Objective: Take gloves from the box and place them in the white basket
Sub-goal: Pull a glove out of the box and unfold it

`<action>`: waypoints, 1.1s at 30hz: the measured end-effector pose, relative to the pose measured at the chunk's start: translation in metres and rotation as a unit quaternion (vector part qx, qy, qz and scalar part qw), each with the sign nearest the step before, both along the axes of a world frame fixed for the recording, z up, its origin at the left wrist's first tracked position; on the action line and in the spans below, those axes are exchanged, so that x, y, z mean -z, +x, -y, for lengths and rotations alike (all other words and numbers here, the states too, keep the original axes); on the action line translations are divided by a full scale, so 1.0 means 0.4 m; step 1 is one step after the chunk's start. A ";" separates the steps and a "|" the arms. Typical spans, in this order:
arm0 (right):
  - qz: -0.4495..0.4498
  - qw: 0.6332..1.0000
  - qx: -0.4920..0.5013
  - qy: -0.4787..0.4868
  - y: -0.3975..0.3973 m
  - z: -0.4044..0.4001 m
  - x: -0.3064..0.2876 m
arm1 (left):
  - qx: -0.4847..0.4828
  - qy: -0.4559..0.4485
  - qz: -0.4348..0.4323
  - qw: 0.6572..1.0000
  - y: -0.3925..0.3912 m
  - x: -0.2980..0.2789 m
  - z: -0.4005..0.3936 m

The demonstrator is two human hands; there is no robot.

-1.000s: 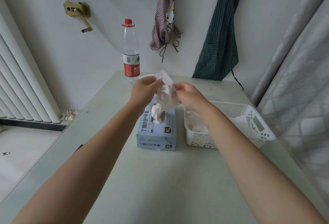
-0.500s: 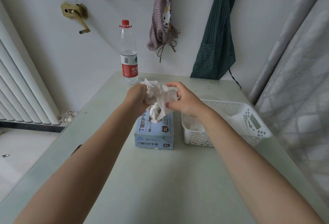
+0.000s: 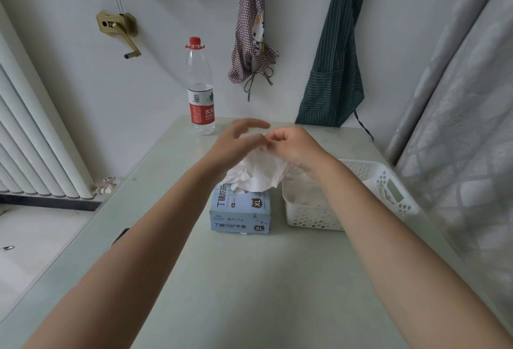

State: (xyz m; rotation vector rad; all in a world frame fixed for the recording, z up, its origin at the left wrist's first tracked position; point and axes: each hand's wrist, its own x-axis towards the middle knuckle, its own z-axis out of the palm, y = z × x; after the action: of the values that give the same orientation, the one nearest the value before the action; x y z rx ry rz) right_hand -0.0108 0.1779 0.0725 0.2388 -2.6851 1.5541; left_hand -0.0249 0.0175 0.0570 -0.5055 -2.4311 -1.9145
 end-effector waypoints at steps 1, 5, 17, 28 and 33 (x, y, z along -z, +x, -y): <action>-0.003 1.000 -0.001 0.010 -0.001 0.000 -0.004 | 0.035 -0.014 0.004 0.999 0.006 -0.010 -0.004; -0.006 1.000 0.016 0.026 0.012 -0.018 -0.018 | 0.034 -0.135 -0.026 0.990 0.005 -0.019 -0.005; 0.004 0.995 0.083 -0.047 0.034 -0.082 -0.080 | -0.109 0.012 0.005 0.994 0.014 -0.056 -0.021; -0.012 0.984 0.146 -0.101 0.034 -0.035 -0.110 | 0.088 -0.091 0.059 0.990 0.044 -0.040 -0.015; 0.031 0.978 0.165 -0.124 0.000 -0.040 -0.070 | 0.056 0.100 0.176 0.978 -0.003 0.005 0.033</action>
State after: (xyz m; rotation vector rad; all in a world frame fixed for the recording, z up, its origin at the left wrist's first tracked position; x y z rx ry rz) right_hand -0.0108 0.1938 0.1004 -0.2526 -2.3781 1.7817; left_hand -0.0262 0.0044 0.0551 -0.3265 -2.4009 -2.4509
